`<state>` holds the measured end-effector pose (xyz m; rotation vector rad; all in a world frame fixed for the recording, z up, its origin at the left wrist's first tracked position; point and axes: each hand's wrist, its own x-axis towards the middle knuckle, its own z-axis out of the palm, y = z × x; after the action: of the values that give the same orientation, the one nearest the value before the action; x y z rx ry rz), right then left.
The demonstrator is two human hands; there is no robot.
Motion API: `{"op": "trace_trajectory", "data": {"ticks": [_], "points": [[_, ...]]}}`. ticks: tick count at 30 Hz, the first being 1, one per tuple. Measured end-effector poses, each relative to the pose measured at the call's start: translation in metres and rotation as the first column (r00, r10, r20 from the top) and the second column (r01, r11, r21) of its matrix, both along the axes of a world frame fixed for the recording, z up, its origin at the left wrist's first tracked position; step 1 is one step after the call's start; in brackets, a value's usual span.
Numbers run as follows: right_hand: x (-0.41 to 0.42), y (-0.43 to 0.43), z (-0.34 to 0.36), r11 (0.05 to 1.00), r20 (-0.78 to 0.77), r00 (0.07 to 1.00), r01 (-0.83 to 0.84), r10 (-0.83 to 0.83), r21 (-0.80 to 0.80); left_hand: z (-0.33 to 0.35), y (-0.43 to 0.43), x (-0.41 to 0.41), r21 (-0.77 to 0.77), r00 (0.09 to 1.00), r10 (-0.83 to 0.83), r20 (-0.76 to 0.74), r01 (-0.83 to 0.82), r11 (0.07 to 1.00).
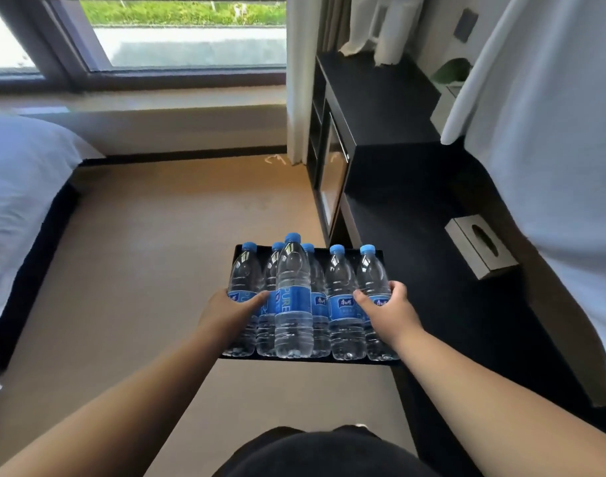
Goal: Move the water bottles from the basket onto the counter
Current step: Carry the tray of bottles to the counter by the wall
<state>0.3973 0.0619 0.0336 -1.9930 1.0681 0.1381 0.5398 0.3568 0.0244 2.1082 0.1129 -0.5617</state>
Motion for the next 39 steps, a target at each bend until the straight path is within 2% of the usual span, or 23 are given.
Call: {"op": "trace_trajectory", "data": {"ticks": [10,26,39], "points": [[0.13,-0.01,-0.014,0.988,-0.003,0.989,-0.15,0.15,0.017,-0.005,0.004,0.083,-0.018,0.986,0.16,-0.052,-0.161,0.987],[0.326,-0.107,-0.012,0.943,0.013,0.944,-0.33,0.33,0.029,-0.009,-0.083,0.22,0.011,0.937,0.348,-0.031,-0.347,0.938],[0.455,-0.128,-0.014,0.942,-0.013,0.942,-0.335,0.335,0.009,-0.017,-0.103,0.356,0.031,0.941,0.333,-0.066,-0.332,0.943]]}}
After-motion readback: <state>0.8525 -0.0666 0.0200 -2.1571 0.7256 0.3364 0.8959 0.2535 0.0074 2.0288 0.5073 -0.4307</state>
